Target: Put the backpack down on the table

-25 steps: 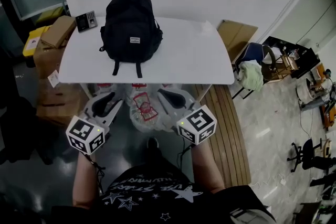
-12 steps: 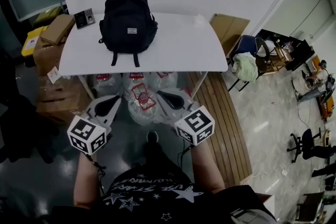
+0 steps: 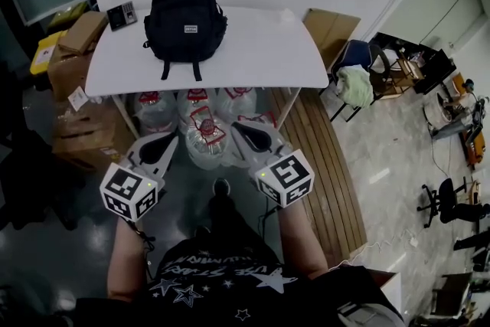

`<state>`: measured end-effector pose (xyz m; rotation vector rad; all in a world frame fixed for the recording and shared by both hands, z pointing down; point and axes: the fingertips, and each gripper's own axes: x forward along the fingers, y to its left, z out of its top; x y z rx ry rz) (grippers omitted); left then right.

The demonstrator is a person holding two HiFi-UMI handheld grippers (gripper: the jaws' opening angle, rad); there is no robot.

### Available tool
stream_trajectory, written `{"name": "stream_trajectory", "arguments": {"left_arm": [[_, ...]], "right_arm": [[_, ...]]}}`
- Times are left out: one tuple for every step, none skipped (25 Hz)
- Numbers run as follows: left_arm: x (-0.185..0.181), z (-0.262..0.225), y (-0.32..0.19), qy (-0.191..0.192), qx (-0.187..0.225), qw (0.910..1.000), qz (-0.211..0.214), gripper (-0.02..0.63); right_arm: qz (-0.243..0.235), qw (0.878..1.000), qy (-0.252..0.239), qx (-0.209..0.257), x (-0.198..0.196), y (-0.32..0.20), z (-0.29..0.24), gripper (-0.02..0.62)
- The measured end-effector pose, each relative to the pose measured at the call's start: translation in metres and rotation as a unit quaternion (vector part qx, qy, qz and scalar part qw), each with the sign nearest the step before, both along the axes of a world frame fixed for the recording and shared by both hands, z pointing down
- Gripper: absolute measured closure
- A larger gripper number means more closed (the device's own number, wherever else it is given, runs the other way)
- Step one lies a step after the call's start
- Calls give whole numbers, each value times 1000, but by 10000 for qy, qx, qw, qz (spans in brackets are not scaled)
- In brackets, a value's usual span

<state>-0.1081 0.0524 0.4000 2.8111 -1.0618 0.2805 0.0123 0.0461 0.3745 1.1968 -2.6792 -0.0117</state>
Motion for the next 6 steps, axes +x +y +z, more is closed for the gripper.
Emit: {"name": "stream_trajectory", "arguments": {"left_arm": [[-1,0,2,-11,20,10000,-13,598],[-2,0,4,-14,38,10000,-26,598],[-4,1,7,-15,49,10000,-38,598],[-5,1,9,-16,54,10000,-48,598],[-6,2,11,-18,55,10000,-56,598],[-7,2,14,-21,55,10000,-64,598]], "right_arm": [[5,10000,2,4,-1,3,1,594],[4,10000,4,9,-2,6,1,594],[-2,10000,7,13,-3,9,2,594],[-11,10000,12,16,-4,12,2,594],[-22,10000,18,16,-6,15,3,594],[-33,10000,24,16,-7,18,3,594]]}}
